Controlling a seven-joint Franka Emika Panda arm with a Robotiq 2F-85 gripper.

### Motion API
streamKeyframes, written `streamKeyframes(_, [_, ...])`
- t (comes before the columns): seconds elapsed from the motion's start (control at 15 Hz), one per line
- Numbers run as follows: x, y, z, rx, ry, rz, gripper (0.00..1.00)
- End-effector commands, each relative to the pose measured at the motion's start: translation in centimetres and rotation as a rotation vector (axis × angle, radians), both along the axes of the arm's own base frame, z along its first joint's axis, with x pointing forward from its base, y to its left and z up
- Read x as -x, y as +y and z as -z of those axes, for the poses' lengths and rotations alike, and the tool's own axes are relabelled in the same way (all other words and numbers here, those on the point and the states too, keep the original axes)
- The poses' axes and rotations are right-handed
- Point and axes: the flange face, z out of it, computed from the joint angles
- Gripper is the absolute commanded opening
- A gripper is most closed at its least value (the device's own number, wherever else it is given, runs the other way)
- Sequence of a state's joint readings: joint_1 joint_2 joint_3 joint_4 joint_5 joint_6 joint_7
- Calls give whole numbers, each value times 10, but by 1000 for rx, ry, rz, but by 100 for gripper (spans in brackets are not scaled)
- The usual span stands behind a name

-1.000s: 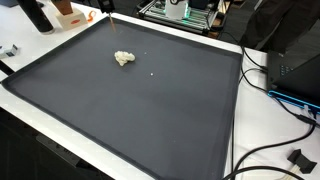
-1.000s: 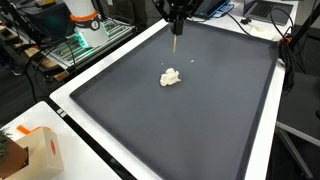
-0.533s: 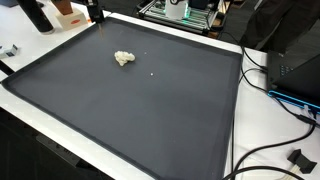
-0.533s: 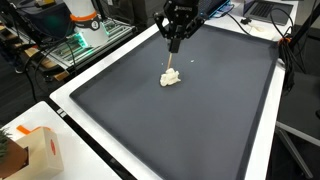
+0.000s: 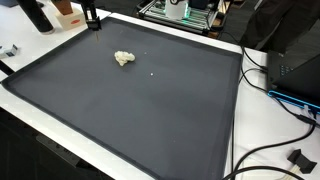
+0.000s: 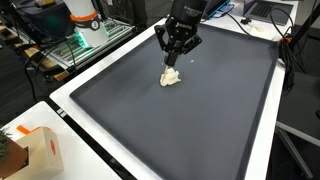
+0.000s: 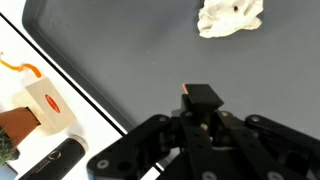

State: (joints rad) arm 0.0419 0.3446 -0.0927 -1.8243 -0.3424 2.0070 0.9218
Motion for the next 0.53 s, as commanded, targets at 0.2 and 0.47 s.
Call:
streamKeyframes(0.2, [-7,-4,25,98,67,44,3])
streamKeyframes(0.47, [-7,-6,37,116,122,50,3])
